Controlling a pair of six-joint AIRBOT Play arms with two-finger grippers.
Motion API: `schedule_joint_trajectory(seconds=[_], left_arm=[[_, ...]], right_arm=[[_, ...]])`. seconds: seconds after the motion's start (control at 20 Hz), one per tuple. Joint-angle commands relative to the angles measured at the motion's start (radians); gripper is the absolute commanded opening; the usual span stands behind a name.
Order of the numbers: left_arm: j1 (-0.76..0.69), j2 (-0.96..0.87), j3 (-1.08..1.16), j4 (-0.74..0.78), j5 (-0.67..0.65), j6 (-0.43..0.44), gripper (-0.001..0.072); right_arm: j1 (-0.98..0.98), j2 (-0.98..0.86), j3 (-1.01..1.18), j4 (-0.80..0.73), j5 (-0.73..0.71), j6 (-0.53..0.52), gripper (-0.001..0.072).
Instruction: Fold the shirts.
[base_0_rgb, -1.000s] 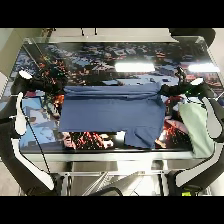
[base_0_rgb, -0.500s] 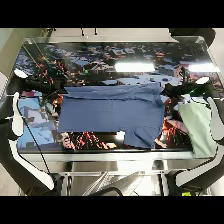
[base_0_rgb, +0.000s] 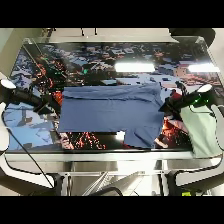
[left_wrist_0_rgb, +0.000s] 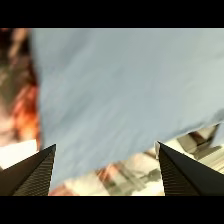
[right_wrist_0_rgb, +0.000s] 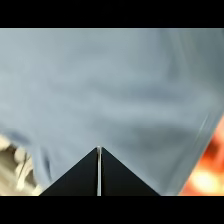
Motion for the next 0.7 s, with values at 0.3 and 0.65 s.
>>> schedule_joint_trajectory(seconds=[0.3, 0.65], left_arm=[[0.021, 0.085, -0.399, 0.029, 0.24, 0.108, 0.0683], [-0.07, 0.012, -0.312, -0.014, 0.208, 0.138, 0.0018]], right_arm=[[-0.179, 0.308, -0.452, 0.011, -0.039, -0.028, 0.0045], [-0.177, 0.392, -0.552, 0.039, -0.141, 0.018, 0.0592]])
